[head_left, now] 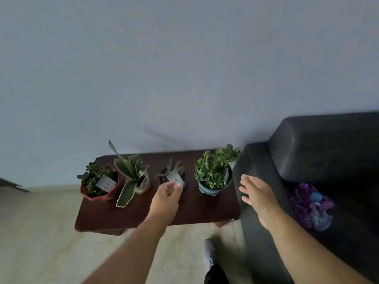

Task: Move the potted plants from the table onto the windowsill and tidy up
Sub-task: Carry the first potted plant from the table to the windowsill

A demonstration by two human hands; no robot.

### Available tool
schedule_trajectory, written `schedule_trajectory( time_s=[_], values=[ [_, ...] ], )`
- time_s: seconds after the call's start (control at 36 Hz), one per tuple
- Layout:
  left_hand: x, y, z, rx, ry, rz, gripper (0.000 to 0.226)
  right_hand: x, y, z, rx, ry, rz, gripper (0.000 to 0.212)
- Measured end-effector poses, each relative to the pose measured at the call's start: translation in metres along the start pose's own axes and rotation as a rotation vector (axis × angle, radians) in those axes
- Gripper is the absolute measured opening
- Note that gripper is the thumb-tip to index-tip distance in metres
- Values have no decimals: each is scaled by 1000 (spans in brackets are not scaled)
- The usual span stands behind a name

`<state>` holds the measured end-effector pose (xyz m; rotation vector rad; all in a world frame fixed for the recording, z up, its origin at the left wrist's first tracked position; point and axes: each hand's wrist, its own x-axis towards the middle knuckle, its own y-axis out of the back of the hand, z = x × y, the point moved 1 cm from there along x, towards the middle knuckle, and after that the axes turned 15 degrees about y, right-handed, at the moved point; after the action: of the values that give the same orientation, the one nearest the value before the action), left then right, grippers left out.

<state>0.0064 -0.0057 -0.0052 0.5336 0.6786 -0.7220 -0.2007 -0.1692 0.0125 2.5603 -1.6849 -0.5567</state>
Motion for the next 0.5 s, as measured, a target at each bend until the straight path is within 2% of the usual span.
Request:
schedule_trajectory(
  time_s=[0.17,0.33,0.5],
  values=[
    [50,-49,-24,32,169,-6,51,51,2,57,-75,-128,-87,51],
    [114,-90,-48,62,257,-4,57,100,-9,108,-106,-206,-153,51],
    [156,-118,-59,-10,309,-10,46,125,-25,149,-52,-294,-174,50]
  ],
)
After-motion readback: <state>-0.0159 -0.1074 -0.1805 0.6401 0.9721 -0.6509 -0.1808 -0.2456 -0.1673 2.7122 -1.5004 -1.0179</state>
